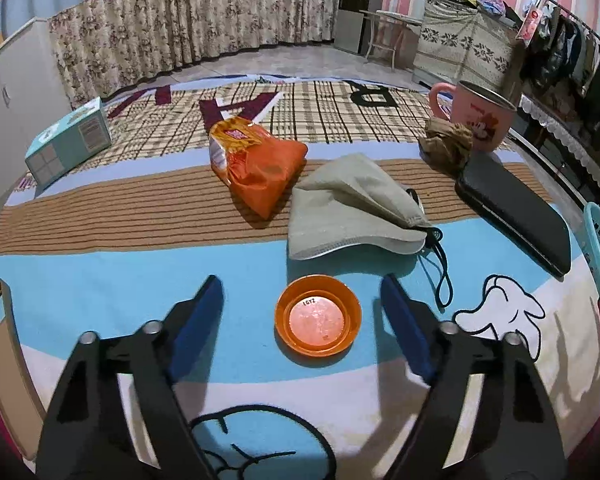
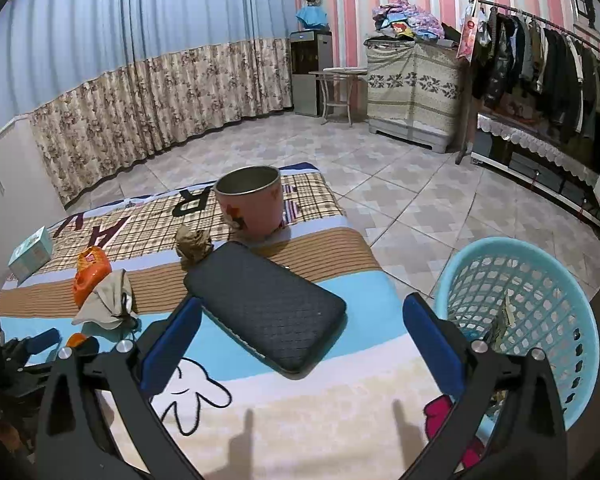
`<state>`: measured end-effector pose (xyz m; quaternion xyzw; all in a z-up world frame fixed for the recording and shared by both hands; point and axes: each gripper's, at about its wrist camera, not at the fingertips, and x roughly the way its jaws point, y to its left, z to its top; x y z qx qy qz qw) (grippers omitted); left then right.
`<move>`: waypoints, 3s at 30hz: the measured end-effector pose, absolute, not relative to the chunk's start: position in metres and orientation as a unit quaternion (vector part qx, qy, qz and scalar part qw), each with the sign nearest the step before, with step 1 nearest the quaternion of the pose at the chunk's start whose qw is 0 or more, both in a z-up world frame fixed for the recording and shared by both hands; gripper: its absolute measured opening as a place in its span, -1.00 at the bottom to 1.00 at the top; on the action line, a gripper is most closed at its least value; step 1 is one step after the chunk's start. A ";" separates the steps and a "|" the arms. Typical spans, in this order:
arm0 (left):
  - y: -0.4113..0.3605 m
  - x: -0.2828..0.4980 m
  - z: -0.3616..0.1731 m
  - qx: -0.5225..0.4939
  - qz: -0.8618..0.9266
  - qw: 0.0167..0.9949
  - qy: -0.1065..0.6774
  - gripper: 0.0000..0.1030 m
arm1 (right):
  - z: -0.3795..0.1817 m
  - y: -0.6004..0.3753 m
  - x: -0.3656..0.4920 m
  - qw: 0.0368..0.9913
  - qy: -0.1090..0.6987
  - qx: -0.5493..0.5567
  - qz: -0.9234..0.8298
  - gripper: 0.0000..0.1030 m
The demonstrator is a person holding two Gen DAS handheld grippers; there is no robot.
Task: Collect trash
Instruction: 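Turn both tools back from the basket toward the mat, then lower the left tool onto the small orange dish and grasp its rim, then hold the orange dish with the left tool while the right tool grasps the beige cloth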
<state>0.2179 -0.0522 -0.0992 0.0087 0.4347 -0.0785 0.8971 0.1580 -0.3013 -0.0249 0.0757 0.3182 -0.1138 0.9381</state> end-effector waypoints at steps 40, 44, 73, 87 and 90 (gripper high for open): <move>0.019 0.220 -0.058 0.004 -0.009 0.935 0.355 -0.25 | -0.050 -0.194 0.237 0.934 0.356 0.003 -0.004 0.91; 0.031 0.219 -0.055 -0.006 0.001 0.937 0.349 -0.25 | -0.060 -0.188 0.249 0.929 0.370 0.028 0.011 0.91; 0.019 0.210 -0.046 0.015 0.010 0.943 0.333 -0.25 | -0.045 -0.175 0.233 0.931 0.357 0.016 0.074 -0.65; -0.013 0.195 -0.038 0.053 -0.022 0.945 0.321 -0.25 | 0.013 -0.218 0.175 0.959 0.284 -0.020 -0.007 -0.65; -0.022 0.190 -0.035 0.062 -0.028 0.946 0.318 -0.25 | 0.020 -0.231 0.167 0.961 0.275 -0.020 -0.019 -0.65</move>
